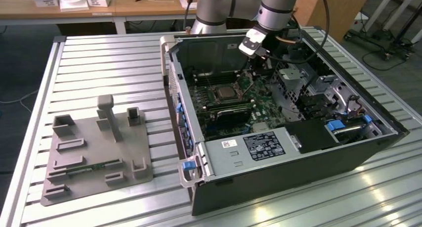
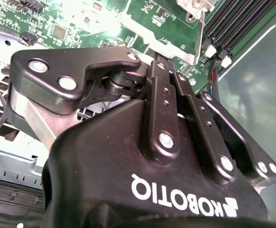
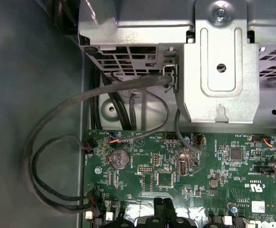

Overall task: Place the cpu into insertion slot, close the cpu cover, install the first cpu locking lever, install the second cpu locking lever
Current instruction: 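Close the cpu cover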

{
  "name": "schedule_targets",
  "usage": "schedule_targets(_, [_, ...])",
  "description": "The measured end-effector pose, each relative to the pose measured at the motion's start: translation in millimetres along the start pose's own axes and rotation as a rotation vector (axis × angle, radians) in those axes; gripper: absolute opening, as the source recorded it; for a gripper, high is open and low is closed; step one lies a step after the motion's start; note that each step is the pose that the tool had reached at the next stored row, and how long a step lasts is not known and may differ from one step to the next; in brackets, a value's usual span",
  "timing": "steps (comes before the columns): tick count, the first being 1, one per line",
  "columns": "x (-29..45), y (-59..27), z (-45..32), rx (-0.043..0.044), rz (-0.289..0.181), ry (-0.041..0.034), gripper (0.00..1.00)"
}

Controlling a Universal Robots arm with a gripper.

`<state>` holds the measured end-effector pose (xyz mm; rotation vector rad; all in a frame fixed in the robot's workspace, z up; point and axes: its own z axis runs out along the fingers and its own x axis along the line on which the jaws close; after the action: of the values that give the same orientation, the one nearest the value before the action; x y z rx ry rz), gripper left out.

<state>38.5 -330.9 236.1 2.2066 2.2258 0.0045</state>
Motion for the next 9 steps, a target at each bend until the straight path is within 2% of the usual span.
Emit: schedule_targets(9, [0.0,-6.3,-0.1,0.0000,0.000,0.0000,0.10])
